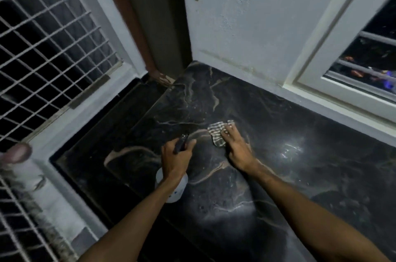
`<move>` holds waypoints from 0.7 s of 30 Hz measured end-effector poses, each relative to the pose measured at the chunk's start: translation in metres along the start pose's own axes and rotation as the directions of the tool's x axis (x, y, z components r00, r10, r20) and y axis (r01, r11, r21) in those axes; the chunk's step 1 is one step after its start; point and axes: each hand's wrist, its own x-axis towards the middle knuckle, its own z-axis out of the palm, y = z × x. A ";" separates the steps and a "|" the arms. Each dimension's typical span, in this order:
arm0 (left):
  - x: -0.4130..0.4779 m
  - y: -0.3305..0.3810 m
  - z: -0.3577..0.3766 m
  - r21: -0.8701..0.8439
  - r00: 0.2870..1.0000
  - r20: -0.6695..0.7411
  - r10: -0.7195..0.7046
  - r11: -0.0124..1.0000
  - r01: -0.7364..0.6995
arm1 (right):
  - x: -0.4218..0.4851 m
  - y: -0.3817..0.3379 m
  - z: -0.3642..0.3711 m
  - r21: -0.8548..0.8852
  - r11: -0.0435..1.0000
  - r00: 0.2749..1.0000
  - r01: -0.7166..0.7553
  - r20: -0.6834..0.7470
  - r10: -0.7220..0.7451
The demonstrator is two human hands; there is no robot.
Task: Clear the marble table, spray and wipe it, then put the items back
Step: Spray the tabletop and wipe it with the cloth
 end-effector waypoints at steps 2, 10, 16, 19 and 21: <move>0.002 -0.004 -0.014 -0.038 0.998 -0.041 -0.041 0.998 0.040 | 0.037 0.000 -0.001 0.010 1.000 1.000 -0.003 0.024 0.003; 0.016 -0.032 -0.058 -0.097 0.968 -0.123 -0.218 0.974 0.207 | 0.104 -0.072 0.064 0.060 0.943 0.914 0.328 0.231 -0.333; 0.026 -0.056 -0.095 -0.140 0.963 -0.164 -0.215 0.971 0.193 | 0.128 -0.104 0.095 -0.018 0.971 0.940 0.239 0.255 -0.227; 0.029 -0.067 -0.114 -0.102 0.961 -0.197 -0.193 0.979 0.176 | 0.143 -0.108 0.095 0.020 0.985 0.963 0.169 0.211 -0.170; 0.030 -0.084 -0.127 -0.076 0.958 -0.225 -0.178 0.983 0.165 | 0.153 -0.120 0.098 -0.017 0.998 0.995 -0.056 0.075 0.058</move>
